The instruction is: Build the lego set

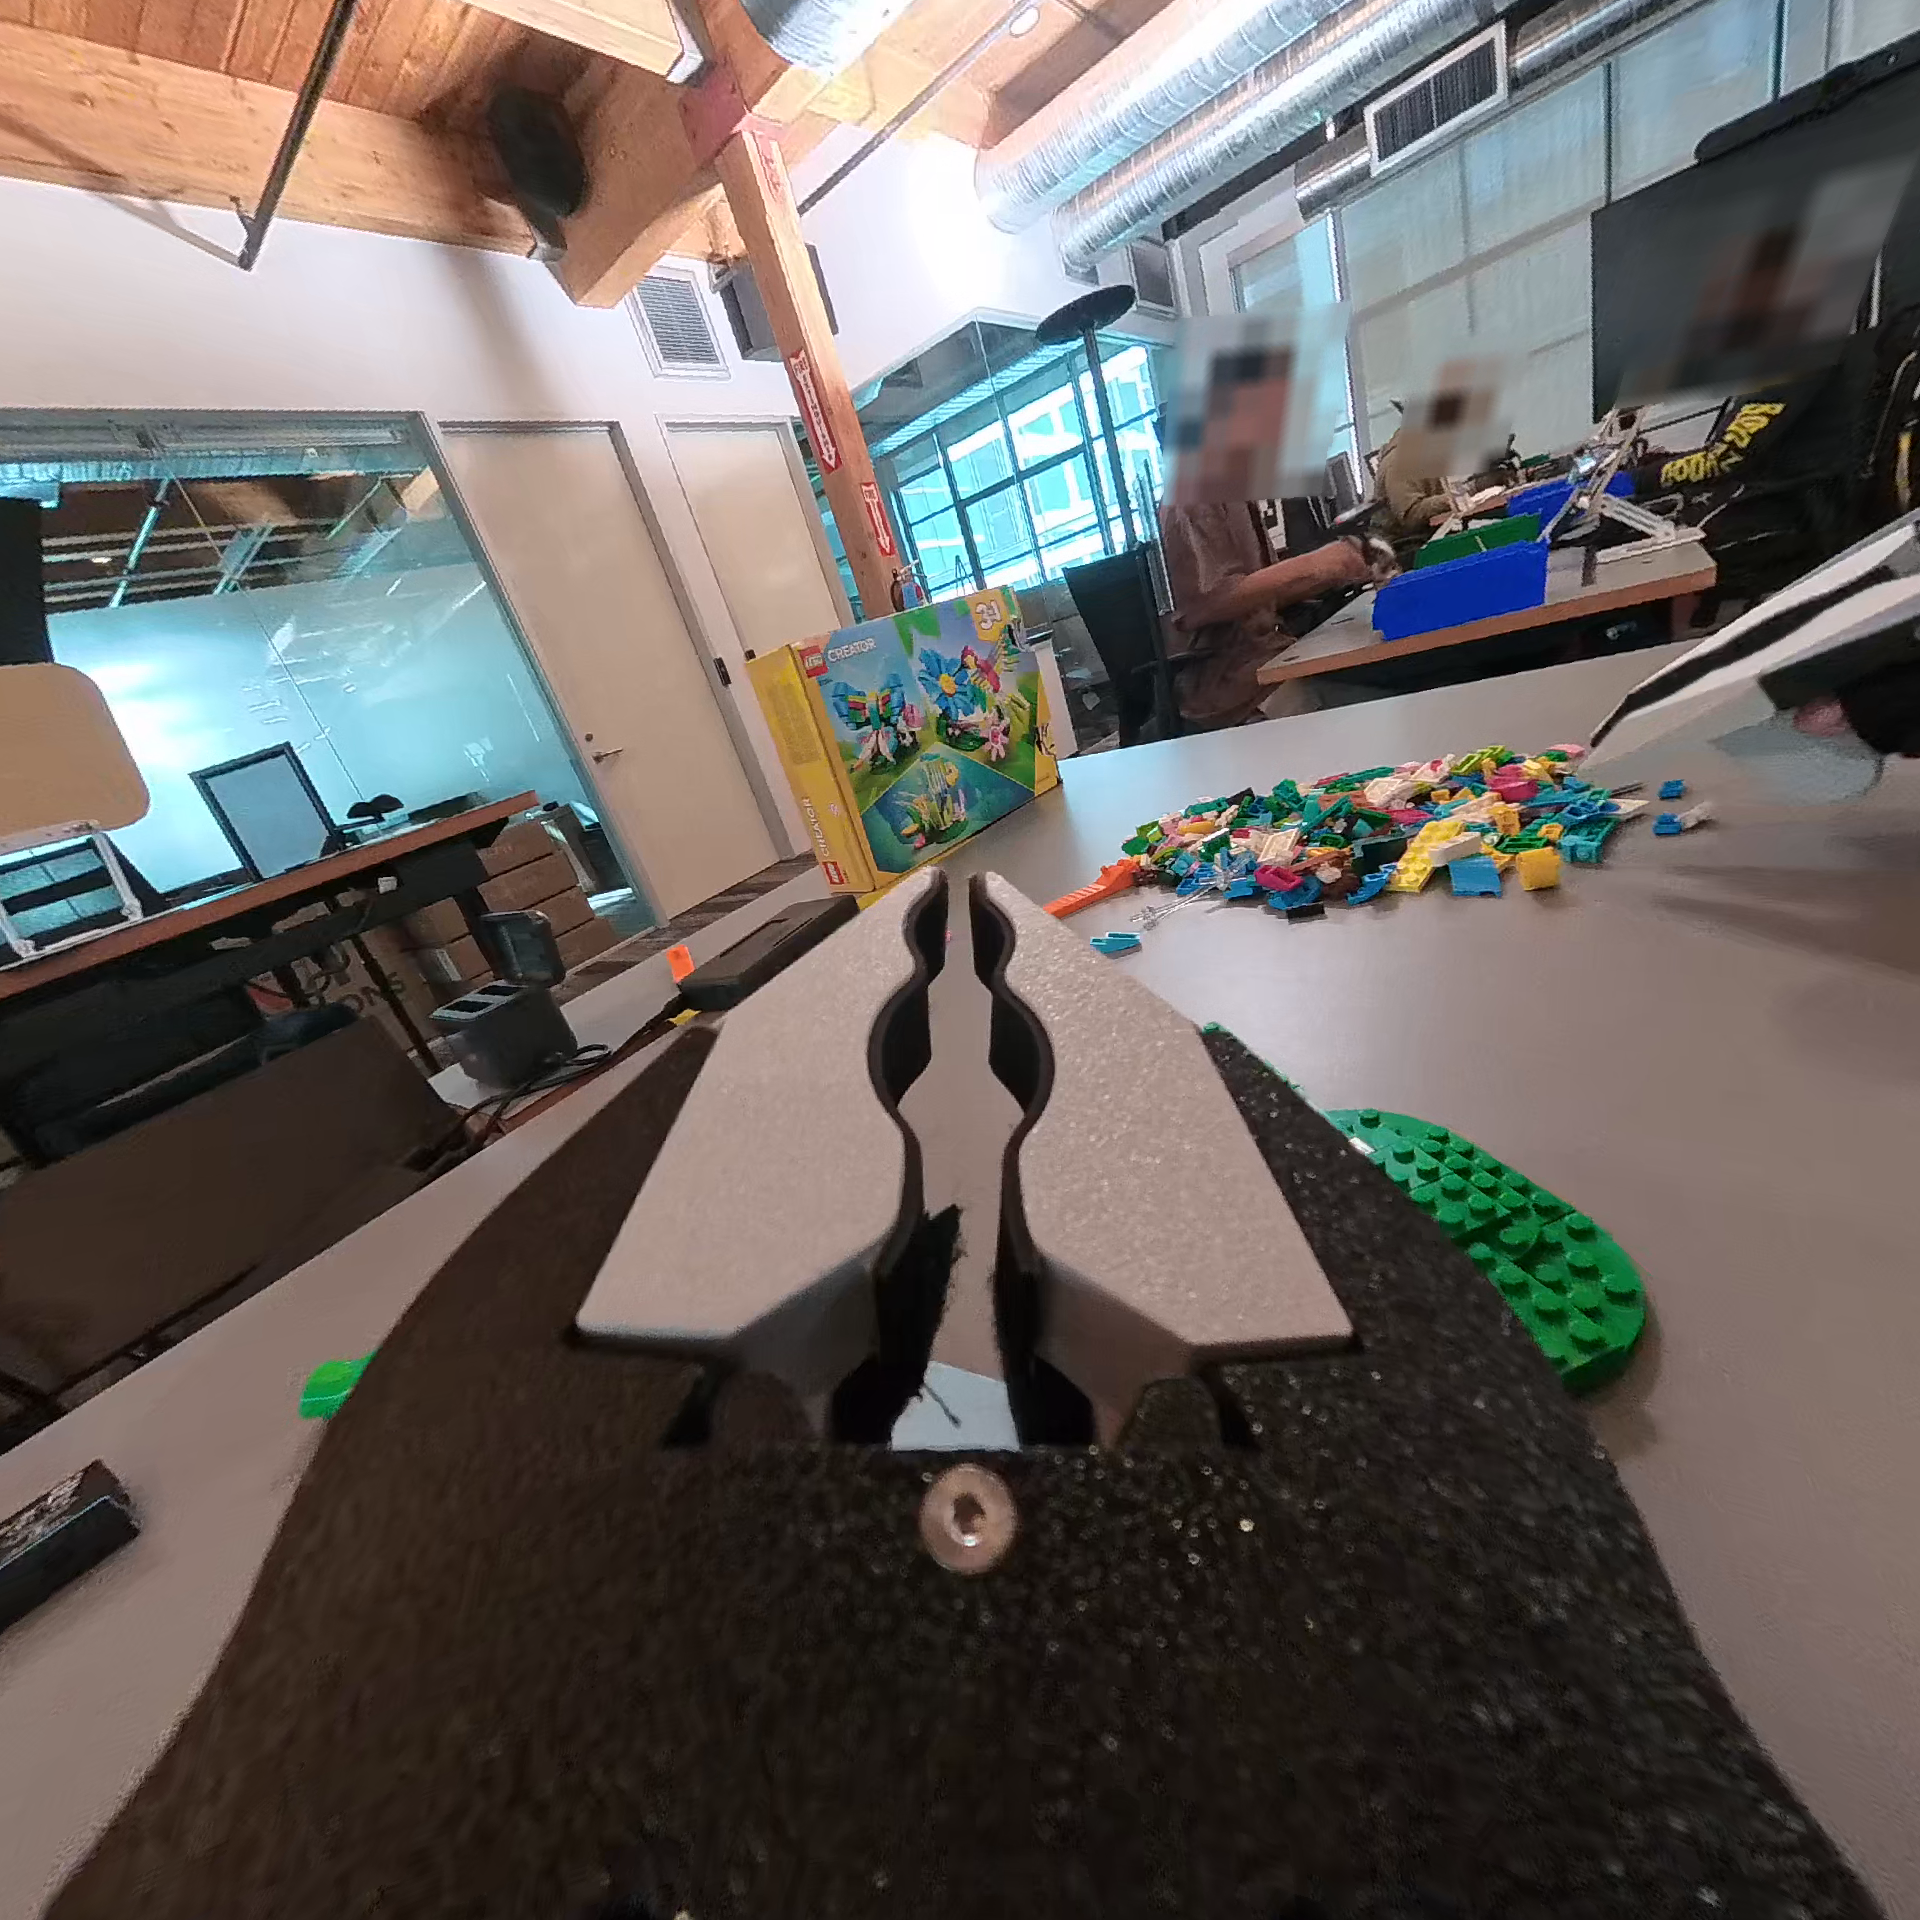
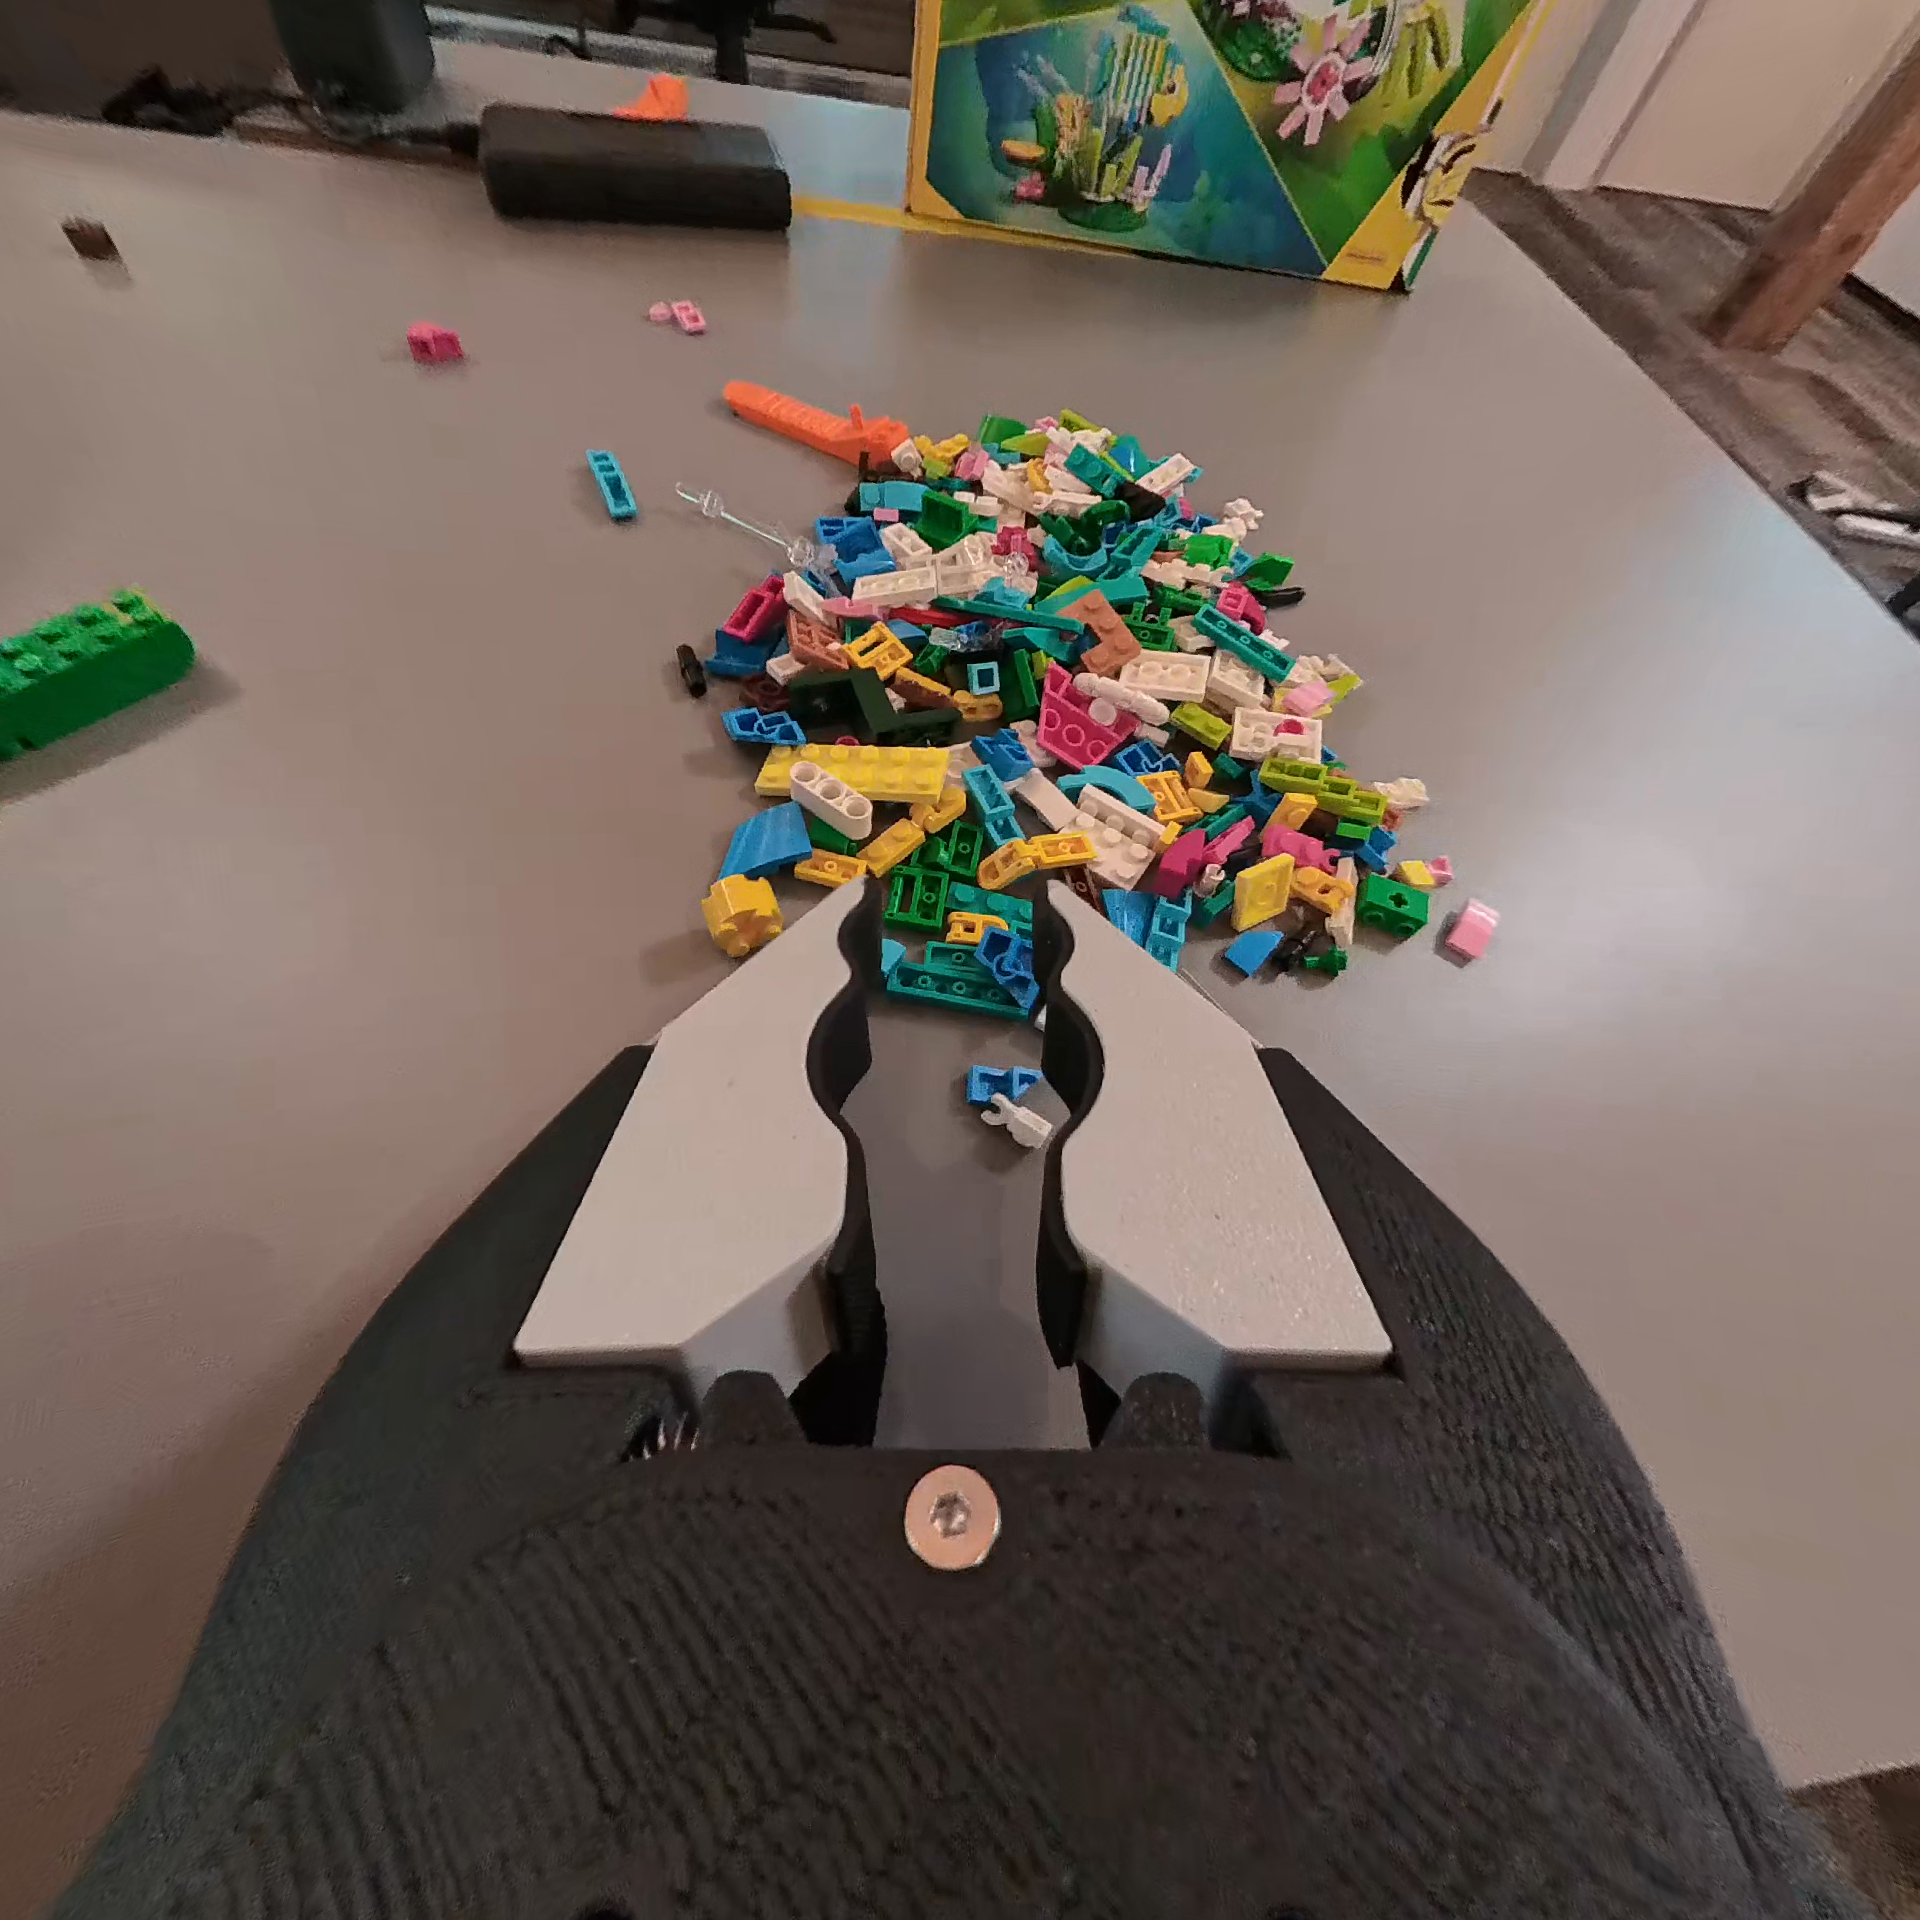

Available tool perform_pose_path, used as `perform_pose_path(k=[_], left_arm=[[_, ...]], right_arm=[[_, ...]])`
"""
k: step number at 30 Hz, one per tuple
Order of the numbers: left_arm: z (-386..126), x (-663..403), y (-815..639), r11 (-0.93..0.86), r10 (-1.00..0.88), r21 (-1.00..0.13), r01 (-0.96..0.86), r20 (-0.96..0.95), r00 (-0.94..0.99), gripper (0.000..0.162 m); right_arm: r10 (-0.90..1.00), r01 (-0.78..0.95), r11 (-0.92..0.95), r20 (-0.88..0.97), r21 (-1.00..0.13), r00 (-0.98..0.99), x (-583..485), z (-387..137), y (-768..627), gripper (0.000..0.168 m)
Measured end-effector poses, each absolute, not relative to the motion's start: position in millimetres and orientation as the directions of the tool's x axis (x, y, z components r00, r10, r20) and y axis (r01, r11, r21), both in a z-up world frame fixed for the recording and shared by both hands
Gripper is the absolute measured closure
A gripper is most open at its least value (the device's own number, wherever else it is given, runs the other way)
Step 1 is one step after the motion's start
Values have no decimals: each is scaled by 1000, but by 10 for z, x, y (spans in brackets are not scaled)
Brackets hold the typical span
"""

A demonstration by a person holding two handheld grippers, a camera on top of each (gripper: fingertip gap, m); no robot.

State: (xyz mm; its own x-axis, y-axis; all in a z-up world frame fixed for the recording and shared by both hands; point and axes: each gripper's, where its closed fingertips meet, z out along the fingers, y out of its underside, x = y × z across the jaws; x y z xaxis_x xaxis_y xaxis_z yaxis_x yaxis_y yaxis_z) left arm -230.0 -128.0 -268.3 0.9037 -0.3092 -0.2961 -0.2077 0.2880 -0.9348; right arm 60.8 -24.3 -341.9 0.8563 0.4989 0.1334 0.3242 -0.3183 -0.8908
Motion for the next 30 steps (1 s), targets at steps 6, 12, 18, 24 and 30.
perform_pose_path(k=[6,12,18,24,30], left_arm=[[-2683,-2237,-1275,297,-352,-935,-191,-294,889,161],[-2671,-2247,-1279,298,-368,-940,-166,-274,888,161],[-2682,-2219,-1286,302,-368,-935,-187,-295,882,161],[-2686,-2218,-1284,299,-369,-936,-187,-294,881,160],[-2691,-2205,-1288,300,-371,-934,-195,-302,878,160]], right_arm=[[534,315,-298,116,-901,838,520,-3400,-151,139],[574,297,-312,70,-902,816,498,-3421,-95,138],[578,299,-326,61,-897,814,559,-3452,-44,132],[634,364,-331,81,-870,769,531,-3527,-108,132],[646,385,-444,9,-809,763,422,-3682,-156,150]])
